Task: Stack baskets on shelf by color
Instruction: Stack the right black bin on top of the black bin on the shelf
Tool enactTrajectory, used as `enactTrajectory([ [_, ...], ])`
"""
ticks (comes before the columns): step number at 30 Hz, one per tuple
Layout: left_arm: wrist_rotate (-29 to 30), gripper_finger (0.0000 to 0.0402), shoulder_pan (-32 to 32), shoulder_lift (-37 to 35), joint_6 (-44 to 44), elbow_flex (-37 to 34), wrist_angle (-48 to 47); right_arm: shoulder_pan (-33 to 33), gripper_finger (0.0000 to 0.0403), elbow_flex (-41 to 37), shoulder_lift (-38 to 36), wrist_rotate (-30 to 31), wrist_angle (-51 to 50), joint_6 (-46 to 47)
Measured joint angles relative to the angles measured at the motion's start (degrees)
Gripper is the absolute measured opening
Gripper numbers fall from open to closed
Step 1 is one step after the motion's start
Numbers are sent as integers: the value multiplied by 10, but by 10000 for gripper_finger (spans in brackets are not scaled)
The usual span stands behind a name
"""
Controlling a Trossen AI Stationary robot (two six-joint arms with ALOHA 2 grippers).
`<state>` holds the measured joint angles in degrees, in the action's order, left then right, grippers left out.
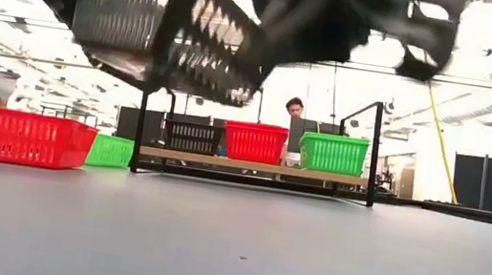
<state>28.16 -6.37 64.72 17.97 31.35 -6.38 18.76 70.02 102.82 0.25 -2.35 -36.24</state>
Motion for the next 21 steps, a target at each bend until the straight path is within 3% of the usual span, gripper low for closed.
enactTrajectory([
  [5,101,202,22,-55,-28,0,-4,-63,2,0,-61,79,-6,72],
  [9,159,202,58,-90,-57,0,12,-129,2,0,-83,83,-23,52],
  [11,132,202,88,-95,-89,0,32,-166,2,0,-83,108,16,37],
  [13,70,202,120,-91,-122,0,45,-207,1,1,-83,116,68,16],
  [16,0,202,176,-77,-171,0,97,-270,1,13,-74,103,134,23],
  [21,-78,202,238,-61,-192,0,122,-366,1,64,-28,-28,136,130],
])
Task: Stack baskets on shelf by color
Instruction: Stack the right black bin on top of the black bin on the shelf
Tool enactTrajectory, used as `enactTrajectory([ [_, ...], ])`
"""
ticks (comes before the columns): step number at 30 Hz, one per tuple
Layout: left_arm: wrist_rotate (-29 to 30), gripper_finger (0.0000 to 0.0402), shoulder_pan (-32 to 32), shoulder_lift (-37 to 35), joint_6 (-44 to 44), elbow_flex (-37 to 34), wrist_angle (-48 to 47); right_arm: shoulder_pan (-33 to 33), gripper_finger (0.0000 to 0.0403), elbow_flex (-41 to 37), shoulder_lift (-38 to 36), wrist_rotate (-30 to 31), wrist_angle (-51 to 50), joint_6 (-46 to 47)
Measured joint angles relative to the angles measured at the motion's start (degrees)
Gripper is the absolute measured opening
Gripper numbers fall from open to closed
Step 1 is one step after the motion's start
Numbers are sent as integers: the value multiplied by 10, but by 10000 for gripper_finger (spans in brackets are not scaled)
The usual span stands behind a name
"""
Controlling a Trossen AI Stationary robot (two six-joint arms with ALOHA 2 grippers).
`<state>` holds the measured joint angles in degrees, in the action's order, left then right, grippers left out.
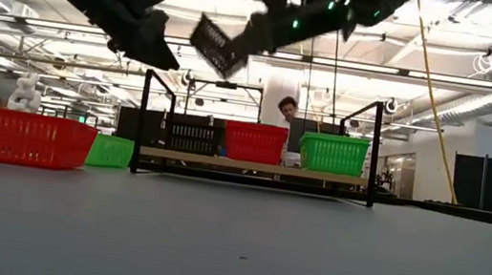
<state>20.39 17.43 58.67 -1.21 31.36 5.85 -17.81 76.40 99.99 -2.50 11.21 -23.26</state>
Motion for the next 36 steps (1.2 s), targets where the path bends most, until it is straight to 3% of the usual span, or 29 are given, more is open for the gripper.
enactTrajectory([
  [4,-28,202,8,-2,12,0,-29,-39,1,46,64,-73,14,64],
  [11,-16,202,-16,-4,46,-9,-69,-38,0,105,123,-18,-83,92],
  [18,-30,202,-43,-9,63,-28,-68,-39,0,105,124,-20,-163,76],
  [28,-23,202,-43,-6,76,-29,-56,-39,1,105,125,-21,-150,21],
  [36,-14,202,-31,-6,76,-27,-25,-40,4,104,137,-18,-107,45],
])
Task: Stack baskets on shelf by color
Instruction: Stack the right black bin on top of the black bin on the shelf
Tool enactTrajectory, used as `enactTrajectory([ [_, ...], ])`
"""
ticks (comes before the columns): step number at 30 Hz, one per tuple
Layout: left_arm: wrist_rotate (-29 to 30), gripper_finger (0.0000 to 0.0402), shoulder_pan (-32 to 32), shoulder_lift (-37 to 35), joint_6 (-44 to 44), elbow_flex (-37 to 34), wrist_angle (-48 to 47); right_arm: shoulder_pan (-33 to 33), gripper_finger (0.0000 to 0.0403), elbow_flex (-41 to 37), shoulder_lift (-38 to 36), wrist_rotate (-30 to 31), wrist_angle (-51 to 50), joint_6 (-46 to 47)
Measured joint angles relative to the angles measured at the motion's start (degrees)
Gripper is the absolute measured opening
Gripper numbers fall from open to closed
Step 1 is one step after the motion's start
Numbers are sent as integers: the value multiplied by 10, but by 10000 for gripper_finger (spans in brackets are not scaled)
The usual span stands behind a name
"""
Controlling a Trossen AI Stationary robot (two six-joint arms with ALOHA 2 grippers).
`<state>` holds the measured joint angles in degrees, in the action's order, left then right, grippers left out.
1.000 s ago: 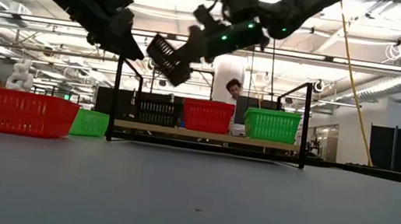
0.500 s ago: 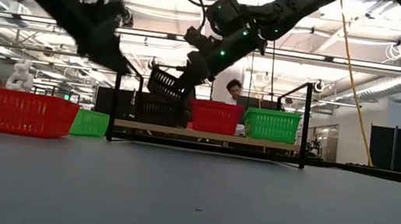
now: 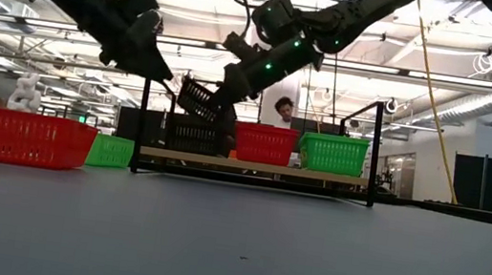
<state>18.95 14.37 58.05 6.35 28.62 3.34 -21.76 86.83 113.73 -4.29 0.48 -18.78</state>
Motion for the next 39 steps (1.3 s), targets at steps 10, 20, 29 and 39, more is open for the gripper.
enactTrajectory([
  [10,2,202,13,0,-52,0,26,11,6,0,14,51,6,31],
  [20,14,202,29,0,-135,0,79,23,50,0,14,45,0,50],
  [29,7,202,45,0,-168,1,106,24,132,0,14,43,11,55],
  [39,7,202,51,0,-163,1,108,24,167,0,14,12,11,48],
])
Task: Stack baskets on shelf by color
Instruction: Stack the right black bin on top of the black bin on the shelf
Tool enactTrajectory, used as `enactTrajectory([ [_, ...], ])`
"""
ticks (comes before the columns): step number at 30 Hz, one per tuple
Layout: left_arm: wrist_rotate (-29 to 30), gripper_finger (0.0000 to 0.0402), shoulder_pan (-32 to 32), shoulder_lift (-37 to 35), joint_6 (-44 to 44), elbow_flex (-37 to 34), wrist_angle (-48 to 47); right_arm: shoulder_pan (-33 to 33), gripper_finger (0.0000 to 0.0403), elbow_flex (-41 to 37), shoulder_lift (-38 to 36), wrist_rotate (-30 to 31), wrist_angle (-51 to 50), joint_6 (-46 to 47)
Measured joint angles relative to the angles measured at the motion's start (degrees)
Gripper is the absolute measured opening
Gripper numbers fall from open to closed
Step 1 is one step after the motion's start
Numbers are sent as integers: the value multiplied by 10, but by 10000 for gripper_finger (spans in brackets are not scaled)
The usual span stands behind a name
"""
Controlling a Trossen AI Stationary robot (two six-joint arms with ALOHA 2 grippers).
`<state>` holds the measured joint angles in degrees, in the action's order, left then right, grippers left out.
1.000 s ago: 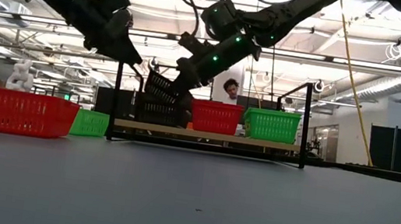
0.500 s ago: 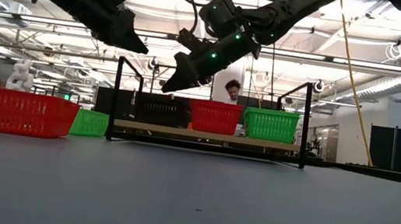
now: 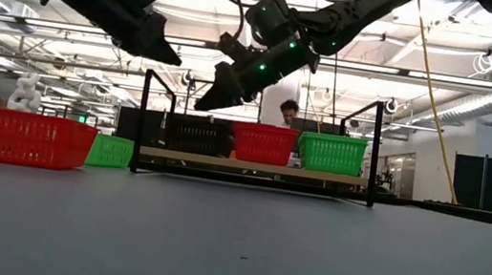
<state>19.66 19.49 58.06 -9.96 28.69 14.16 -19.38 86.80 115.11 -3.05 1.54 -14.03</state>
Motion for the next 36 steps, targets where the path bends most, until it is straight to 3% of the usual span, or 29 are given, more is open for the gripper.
enactTrajectory([
  [15,-1,202,-24,0,-59,0,99,-25,171,0,23,-62,-12,-2],
  [22,-1,202,-27,0,-61,0,112,-26,133,0,24,-165,-21,-34],
  [36,-1,202,-27,0,-55,0,99,-36,58,0,24,-184,-66,-155],
])
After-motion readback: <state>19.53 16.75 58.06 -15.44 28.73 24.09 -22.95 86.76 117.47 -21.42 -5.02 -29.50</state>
